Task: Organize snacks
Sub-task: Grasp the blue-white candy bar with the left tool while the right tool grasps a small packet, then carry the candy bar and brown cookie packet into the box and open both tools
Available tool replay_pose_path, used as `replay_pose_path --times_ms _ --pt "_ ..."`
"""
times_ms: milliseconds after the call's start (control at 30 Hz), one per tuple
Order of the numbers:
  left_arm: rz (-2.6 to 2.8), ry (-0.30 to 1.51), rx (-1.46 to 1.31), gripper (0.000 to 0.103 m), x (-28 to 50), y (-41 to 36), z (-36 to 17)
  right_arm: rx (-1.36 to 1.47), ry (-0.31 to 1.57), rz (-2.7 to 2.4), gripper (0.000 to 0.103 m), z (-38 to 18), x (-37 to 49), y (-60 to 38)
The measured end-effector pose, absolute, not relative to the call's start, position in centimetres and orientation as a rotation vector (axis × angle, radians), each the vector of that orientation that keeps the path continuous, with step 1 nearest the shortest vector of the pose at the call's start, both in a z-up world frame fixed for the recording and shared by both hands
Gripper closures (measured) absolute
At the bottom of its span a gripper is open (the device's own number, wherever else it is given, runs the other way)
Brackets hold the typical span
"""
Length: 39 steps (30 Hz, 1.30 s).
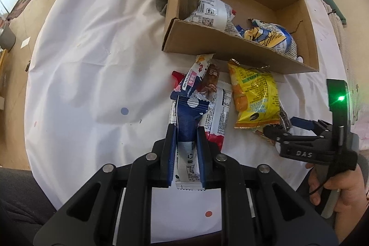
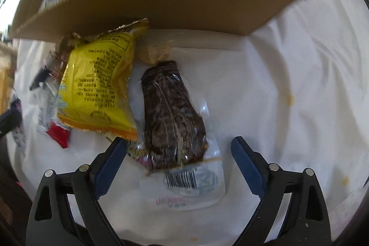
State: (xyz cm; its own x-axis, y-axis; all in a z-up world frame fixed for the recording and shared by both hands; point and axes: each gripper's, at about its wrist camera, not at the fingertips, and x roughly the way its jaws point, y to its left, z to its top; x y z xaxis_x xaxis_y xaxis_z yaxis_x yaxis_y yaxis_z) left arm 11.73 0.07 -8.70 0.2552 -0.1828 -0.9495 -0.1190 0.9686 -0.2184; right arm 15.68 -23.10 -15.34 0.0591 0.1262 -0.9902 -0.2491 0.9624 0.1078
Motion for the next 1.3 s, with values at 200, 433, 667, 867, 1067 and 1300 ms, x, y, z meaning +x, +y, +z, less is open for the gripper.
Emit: replay_pose_path --times_ms 200,433,667,867,1067,1300 --pt "-0.031 1.311 -0.286 0.089 11.6 0.6 -8.7 -0.125 1.478 0.368 0.031 -15.2 15.3 -22.2" --pt "-0.023 1.311 -0.304 0.089 11.5 1.0 -8.6 -0.048 1.470 0.370 0.041 -14.3 14.0 -22.6" --pt "-0.005 1.292 -0.314 0.089 11.4 1.7 -8.2 0.109 1.488 0.374 0.056 -13.3 12.2 -25.0" --pt "0.004 1.276 -0.306 0.089 11.2 1.8 -7.8 0.179 1.489 0.374 0.083 -11.9 11.5 -25.8" --pt "0.030 1.264 -0.323 0.089 11.0 2.5 -7.9 0.287 1.433 0.403 0.092 -10.6 10.4 -27.5" --pt "0.013 1.198 -0.322 0.089 9.7 2.9 -6.2 0.399 1.294 0.409 0.094 -6.4 8.1 -28.9"
